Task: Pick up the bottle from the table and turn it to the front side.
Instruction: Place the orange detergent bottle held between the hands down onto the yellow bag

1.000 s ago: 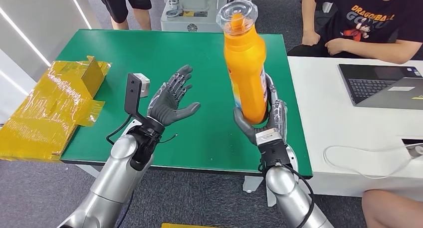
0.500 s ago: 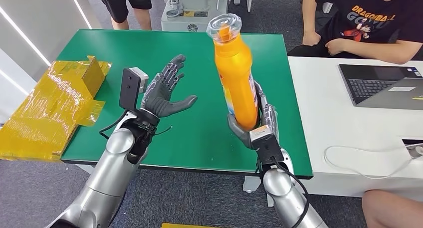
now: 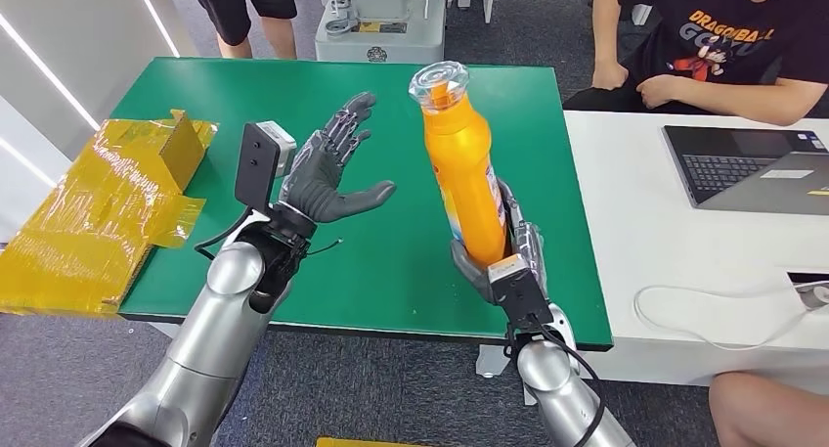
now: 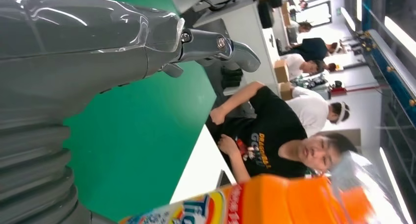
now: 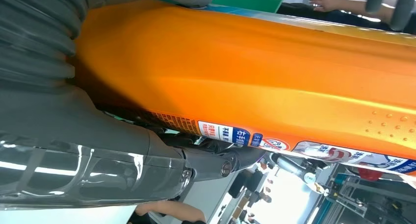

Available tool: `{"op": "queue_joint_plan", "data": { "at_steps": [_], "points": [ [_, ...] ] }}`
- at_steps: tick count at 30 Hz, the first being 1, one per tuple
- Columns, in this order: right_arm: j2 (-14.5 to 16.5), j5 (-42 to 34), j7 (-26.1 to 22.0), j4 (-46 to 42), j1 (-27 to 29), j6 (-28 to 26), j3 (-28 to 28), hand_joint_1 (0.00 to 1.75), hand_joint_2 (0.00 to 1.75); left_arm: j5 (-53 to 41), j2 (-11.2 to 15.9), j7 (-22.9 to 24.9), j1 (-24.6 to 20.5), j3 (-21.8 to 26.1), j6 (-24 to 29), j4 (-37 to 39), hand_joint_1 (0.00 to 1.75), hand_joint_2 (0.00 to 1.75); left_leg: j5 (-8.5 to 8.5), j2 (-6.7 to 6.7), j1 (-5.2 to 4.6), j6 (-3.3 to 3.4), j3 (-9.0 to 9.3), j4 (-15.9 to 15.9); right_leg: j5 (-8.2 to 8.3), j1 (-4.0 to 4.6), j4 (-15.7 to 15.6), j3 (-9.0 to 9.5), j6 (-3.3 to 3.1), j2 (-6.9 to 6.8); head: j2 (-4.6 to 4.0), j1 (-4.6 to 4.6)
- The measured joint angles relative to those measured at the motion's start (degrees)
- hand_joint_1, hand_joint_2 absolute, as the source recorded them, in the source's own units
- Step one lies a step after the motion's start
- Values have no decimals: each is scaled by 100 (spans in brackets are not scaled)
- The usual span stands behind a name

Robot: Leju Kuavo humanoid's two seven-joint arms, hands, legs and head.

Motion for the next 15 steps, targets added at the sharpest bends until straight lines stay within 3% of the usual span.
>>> {"op": "queue_joint_plan", "data": {
  "at_steps": [7, 11, 15],
  "points": [
    [-65, 65, -129, 62, 148, -96, -45, 175, 175, 541, 60, 315, 95, -191, -653, -121, 0, 175, 0, -1, -1, 0, -1, 0, -1, -1, -2, 0, 1, 0, 0, 1],
    [-87, 121, -63, 61, 134, -106, -48, 175, 175, 1443, -38, 804, 112, -400, -1121, -78, 0, 175, -1, -1, -1, 0, -1, 1, 0, -1, -4, 0, 1, 0, 0, 2],
    [-92, 134, -37, 73, 106, -122, -62, 175, 175, 1895, -116, 985, 89, -562, -1273, -3, 0, 175, 0, 1, -1, 0, 0, 1, 0, -1, -3, 0, 0, 2, 0, 1]
  ]
}}
